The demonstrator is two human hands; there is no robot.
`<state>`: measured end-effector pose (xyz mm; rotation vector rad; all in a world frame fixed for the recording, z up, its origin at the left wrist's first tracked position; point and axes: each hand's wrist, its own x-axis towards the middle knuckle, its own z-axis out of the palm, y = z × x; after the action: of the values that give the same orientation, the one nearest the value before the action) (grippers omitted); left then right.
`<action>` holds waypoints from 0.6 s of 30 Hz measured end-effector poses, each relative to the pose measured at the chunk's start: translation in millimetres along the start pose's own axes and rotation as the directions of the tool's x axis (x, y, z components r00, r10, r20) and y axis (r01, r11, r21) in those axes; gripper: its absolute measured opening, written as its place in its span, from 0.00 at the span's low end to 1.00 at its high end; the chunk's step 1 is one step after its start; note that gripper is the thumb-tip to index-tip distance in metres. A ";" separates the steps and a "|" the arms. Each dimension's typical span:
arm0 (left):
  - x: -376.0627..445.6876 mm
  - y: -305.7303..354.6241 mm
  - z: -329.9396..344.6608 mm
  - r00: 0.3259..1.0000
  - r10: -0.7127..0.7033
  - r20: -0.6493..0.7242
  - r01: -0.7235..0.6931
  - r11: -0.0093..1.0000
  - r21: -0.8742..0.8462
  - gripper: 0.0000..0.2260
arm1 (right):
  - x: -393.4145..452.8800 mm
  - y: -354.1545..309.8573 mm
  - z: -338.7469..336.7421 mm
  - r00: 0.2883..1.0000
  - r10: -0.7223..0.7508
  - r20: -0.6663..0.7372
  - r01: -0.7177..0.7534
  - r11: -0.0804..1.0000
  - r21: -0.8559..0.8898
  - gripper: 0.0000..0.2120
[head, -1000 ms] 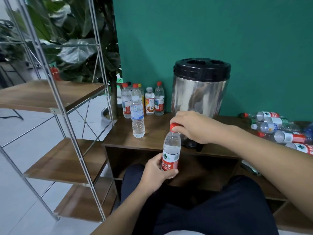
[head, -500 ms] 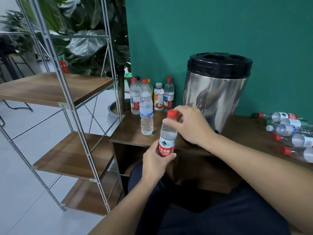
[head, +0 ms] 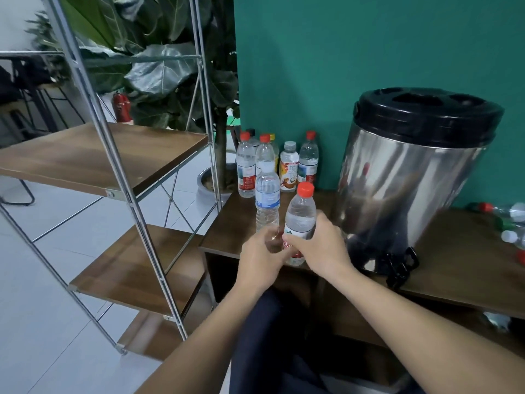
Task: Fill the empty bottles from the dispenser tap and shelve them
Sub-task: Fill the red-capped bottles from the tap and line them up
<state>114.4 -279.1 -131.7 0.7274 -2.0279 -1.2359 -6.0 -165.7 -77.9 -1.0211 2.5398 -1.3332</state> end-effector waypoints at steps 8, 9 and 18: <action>45.7 -20.3 -18.8 0.984 -0.099 -0.149 0.106 0.994 0.038 0.33 | 27.8 2.1 22.8 0.999 -0.001 -0.054 0.003 1.000 0.030 0.28; 51.1 -22.1 -18.0 0.986 -0.091 -0.138 0.099 0.994 0.051 0.30 | 30.2 4.6 25.9 0.998 -0.001 -0.061 0.004 0.999 0.045 0.28; 94.5 -31.0 1.5 0.994 -0.044 -0.105 0.053 0.995 0.080 0.25 | 60.5 35.5 49.6 0.992 0.036 -0.123 -0.038 0.999 -0.016 0.24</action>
<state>56.8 -360.0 -137.7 0.8666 -1.9973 -1.1231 -52.3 -222.6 -122.5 -0.9172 2.6498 -1.4080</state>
